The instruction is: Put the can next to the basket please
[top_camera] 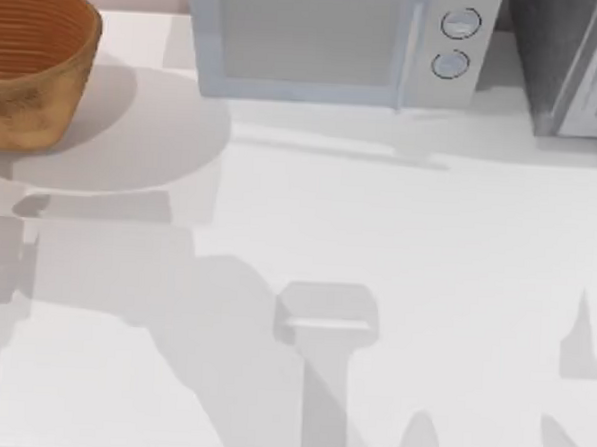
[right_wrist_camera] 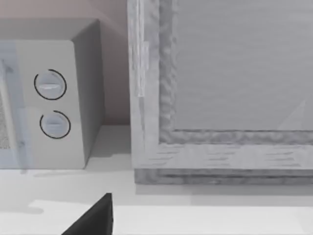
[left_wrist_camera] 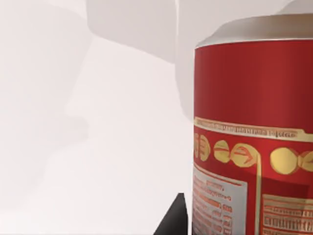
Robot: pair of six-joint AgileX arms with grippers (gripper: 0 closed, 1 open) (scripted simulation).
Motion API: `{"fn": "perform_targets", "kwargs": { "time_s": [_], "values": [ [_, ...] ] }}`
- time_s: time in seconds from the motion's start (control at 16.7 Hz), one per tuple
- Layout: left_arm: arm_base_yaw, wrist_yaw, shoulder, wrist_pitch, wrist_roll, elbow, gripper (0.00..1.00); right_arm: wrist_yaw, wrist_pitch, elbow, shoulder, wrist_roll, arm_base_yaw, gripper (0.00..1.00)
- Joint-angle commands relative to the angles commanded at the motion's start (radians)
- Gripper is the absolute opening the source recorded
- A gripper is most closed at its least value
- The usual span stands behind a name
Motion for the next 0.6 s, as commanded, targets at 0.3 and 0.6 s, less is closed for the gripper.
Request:
{"fn": "perform_targets", "kwargs": {
  "time_s": [0.3,0.6],
  "values": [
    [-0.002,-0.004,0.002,-0.005,0.002,-0.005,0.00,0.000,0.000,0.000,0.000,0.000,0.000,1.00],
    [0.076,-0.074,-0.028,-0.084,0.014,-0.057,0.00,0.000,0.000,0.000,0.000,0.000,0.000,1.00]
  ]
}}
